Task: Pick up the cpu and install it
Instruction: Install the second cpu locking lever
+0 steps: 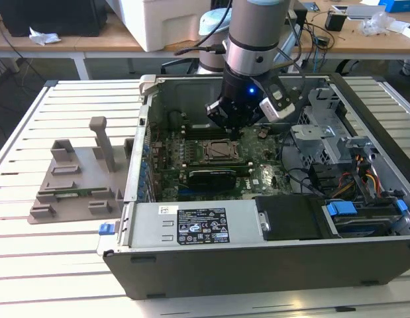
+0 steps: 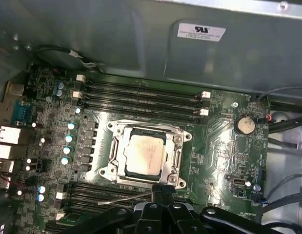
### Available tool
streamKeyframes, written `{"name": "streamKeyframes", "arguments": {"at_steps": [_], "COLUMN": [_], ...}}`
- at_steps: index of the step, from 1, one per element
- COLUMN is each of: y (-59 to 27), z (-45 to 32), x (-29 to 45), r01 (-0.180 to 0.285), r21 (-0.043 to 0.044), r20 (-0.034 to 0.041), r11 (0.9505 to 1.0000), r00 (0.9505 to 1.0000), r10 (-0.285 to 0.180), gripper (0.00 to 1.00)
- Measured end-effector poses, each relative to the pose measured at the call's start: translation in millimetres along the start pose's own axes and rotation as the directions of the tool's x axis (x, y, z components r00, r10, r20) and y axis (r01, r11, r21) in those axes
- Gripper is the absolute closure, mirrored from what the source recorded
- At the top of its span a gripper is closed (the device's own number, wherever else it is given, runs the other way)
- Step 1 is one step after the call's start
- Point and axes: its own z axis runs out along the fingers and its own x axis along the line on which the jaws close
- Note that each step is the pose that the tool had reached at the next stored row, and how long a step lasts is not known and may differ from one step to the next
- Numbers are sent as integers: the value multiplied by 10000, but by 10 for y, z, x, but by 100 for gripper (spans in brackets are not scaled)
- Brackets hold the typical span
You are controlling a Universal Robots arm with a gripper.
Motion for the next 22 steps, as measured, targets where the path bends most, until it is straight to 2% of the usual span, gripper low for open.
{"name": "streamKeyframes", "arguments": {"at_steps": [16, 18, 22], "y": [-148, -157, -153], "z": [167, 203, 278], "x": [27, 65, 187], "r01": [12, 20, 33], "r21": [1, 1, -7], "r20": [0, -3, -3], "r11": [10000, 10000, 10000], "r00": [10000, 10000, 10000], "r10": [-12, -20, -33], "gripper": [89, 89, 89]}}
